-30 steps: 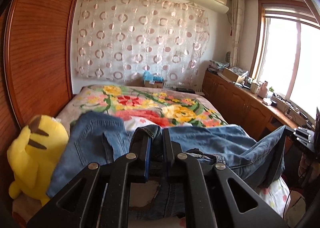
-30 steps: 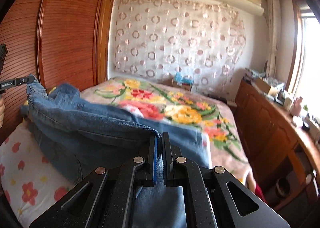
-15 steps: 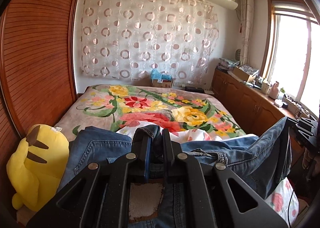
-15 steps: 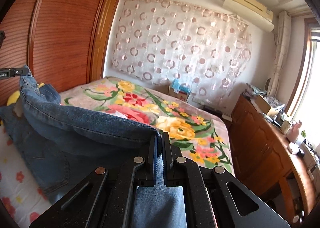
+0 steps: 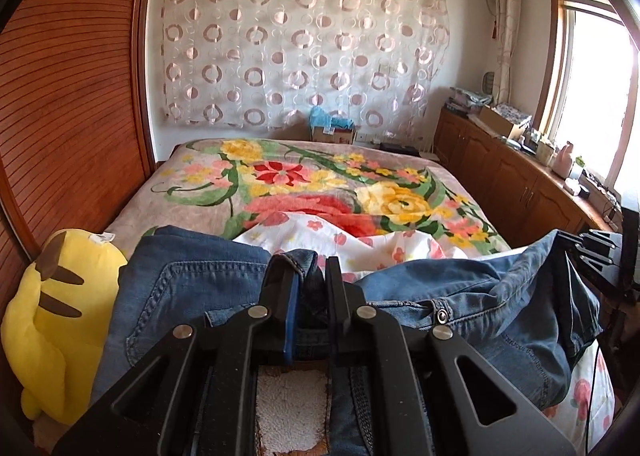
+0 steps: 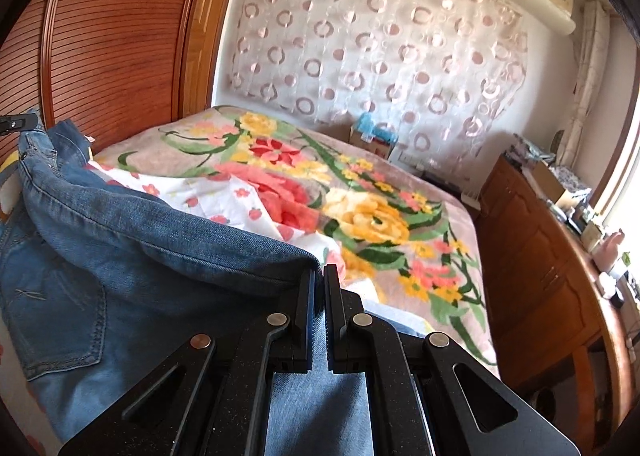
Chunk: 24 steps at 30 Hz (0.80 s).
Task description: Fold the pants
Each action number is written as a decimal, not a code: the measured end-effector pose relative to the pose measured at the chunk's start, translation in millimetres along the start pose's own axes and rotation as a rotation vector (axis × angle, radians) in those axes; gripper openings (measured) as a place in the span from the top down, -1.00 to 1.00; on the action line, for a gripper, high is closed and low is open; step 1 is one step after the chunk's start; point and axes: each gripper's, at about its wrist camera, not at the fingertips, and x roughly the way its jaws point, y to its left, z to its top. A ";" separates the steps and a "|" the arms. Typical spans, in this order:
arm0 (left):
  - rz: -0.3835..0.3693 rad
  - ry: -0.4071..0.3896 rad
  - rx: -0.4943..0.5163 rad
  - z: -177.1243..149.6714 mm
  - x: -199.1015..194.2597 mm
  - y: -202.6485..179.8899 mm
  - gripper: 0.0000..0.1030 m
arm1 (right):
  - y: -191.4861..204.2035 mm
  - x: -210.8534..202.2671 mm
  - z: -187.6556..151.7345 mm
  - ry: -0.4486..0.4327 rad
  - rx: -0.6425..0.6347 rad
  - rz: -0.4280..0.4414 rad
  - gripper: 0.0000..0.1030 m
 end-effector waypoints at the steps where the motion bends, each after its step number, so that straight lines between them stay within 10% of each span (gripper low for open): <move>1: 0.002 0.003 0.005 -0.6 1.2 -0.3 0.76 | -1.0 2.1 1.7 0.005 0.005 0.004 0.93; 5: 0.010 0.020 0.015 -2.3 2.8 2.1 0.56 | -6.8 9.1 5.4 0.022 0.015 0.015 0.93; 13: 0.018 -0.048 0.059 -8.1 -17.7 4.8 -0.58 | -7.5 20.2 12.5 0.037 0.017 0.008 0.93; 24: -0.021 0.011 0.110 -41.4 -30.2 -22.7 -0.61 | -17.6 -24.3 4.8 -0.004 0.105 0.058 0.76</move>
